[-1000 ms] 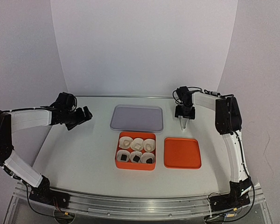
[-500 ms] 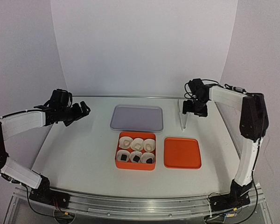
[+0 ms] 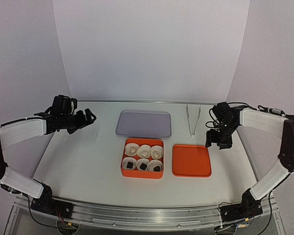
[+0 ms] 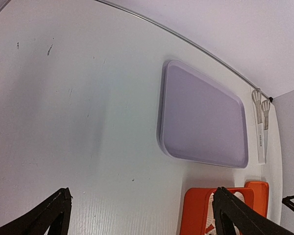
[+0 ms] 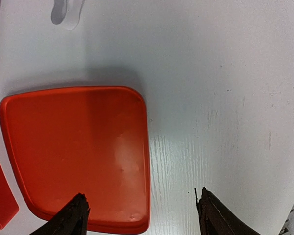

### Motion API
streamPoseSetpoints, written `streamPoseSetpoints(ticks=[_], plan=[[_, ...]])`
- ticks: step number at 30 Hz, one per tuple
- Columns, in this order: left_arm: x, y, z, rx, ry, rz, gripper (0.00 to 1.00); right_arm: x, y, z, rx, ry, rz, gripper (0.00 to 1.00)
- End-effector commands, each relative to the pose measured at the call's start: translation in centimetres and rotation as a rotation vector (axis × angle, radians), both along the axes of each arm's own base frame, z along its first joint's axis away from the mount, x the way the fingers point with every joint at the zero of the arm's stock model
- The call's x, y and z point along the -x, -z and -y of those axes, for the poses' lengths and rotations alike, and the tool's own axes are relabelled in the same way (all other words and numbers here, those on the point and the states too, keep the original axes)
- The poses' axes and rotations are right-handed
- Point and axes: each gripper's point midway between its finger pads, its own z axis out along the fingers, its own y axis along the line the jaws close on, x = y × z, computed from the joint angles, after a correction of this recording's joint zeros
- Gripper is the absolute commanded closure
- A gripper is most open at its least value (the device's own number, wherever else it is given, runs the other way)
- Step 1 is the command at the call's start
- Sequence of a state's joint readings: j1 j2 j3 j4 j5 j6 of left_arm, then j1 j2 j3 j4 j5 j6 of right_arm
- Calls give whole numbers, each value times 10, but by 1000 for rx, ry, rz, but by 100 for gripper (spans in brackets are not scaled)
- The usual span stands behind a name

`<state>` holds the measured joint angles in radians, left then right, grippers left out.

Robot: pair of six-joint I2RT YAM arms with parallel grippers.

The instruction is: Pack the chocolate

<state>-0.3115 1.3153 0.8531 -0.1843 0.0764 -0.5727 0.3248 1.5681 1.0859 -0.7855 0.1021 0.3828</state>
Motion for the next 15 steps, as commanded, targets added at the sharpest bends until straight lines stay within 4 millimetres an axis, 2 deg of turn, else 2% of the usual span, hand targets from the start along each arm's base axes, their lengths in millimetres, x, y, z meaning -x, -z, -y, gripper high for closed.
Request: streamPoseSetpoints(ticks=[1, 9, 15], plan=[[5, -12, 1, 4, 24, 41, 0, 0, 19, -7, -20, -6, -78, 29], [8, -12, 0, 2, 22, 43, 0, 4, 44, -3, 21, -3, -154, 41], [9, -13, -1, 2, 20, 44, 0, 11, 59, 1, 49, -8, -201, 56]])
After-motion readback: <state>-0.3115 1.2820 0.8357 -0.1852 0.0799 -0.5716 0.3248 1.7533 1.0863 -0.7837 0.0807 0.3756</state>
